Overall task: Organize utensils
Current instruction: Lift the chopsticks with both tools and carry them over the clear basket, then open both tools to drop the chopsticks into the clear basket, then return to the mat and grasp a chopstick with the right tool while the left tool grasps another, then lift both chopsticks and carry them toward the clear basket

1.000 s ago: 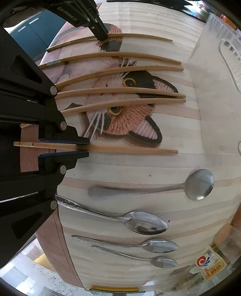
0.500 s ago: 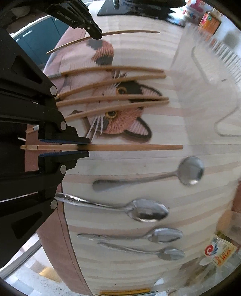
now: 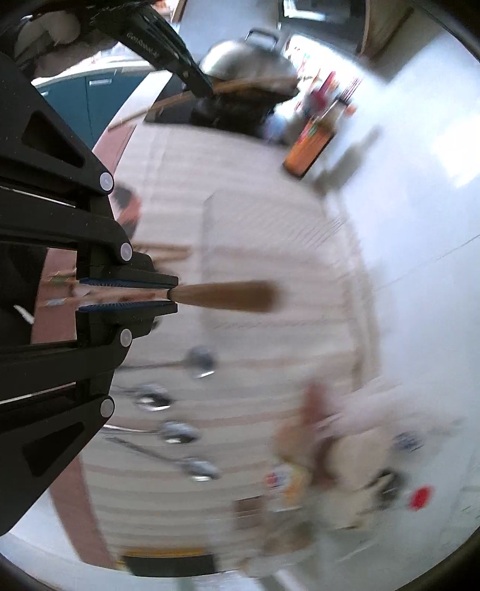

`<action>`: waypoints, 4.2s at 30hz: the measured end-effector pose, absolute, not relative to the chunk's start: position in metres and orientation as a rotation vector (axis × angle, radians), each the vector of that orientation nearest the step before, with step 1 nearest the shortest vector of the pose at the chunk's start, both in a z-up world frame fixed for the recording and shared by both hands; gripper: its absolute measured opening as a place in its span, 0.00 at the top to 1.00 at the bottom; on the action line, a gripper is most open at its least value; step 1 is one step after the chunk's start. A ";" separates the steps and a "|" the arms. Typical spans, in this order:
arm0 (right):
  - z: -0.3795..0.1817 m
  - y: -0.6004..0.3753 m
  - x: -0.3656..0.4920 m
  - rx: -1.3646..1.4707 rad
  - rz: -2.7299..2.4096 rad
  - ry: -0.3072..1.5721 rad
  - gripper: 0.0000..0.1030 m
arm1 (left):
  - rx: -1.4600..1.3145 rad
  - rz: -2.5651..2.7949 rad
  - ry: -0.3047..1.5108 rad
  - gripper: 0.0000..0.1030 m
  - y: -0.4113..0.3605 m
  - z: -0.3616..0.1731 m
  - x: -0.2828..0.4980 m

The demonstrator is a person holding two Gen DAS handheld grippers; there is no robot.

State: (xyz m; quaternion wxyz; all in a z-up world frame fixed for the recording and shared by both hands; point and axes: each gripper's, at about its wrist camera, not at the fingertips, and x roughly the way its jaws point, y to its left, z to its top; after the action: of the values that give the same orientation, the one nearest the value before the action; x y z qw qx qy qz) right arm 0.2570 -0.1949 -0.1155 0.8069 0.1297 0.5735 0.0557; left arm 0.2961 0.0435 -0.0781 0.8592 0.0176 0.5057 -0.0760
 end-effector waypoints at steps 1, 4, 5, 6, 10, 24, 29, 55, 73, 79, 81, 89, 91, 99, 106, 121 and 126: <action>-0.100 -0.194 0.269 0.269 0.143 1.214 0.93 | 0.022 -0.182 1.050 0.96 0.035 -0.069 0.308; -0.088 -0.187 0.306 0.206 0.176 1.223 0.93 | -0.022 -0.235 1.052 0.96 0.022 -0.056 0.338; -0.088 -0.184 0.317 0.206 0.184 1.238 0.93 | -0.040 -0.243 1.061 0.96 0.020 -0.057 0.348; -0.088 -0.183 0.327 0.209 0.192 1.251 0.93 | -0.067 -0.268 1.098 0.96 0.016 -0.063 0.365; -0.116 -0.184 0.379 0.213 0.227 1.392 0.94 | -0.149 -0.299 1.217 0.96 0.005 -0.102 0.405; -0.238 -0.192 0.440 0.293 0.196 1.639 0.68 | -0.117 -0.288 1.404 0.91 -0.026 -0.178 0.446; -0.205 -0.206 0.422 0.256 0.142 1.505 0.54 | -0.038 -0.186 1.278 0.47 -0.011 -0.152 0.434; -0.263 -0.172 0.240 0.244 0.075 1.410 0.51 | 0.128 0.007 1.292 0.00 0.060 -0.240 0.272; -0.335 -0.146 0.197 0.062 0.067 1.529 0.94 | 0.193 -0.107 1.478 0.12 0.018 -0.322 0.224; -0.331 -0.181 0.192 0.089 0.003 1.564 0.94 | 0.210 -0.170 1.490 0.39 -0.009 -0.331 0.225; -0.330 -0.189 0.190 0.104 0.002 1.573 0.94 | 0.170 -0.187 1.486 0.58 -0.012 -0.329 0.226; -0.329 -0.211 0.184 0.122 -0.004 1.581 0.93 | 0.185 -0.158 1.497 0.95 -0.015 -0.323 0.224; -0.332 -0.206 0.191 0.108 -0.001 1.586 0.93 | 0.172 -0.144 1.499 0.95 -0.012 -0.323 0.222; -0.340 -0.174 0.201 0.089 0.030 1.586 0.93 | 0.123 -0.129 1.517 0.95 -0.005 -0.329 0.227; -0.337 -0.173 0.202 0.070 0.043 1.612 0.93 | 0.086 -0.123 1.525 0.95 0.003 -0.324 0.230; -0.345 -0.165 0.207 0.021 0.041 1.609 0.93 | 0.082 -0.108 1.509 0.95 0.021 -0.329 0.230; -0.337 -0.166 0.191 0.109 0.024 1.558 0.93 | 0.086 -0.081 1.474 0.96 0.033 -0.310 0.217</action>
State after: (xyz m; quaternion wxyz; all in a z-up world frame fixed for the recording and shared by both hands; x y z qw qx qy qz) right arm 0.1914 -0.1665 -0.3368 0.7101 0.0492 0.7023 0.0107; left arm 0.2167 0.0330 -0.3103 0.7390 0.0393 0.6715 -0.0370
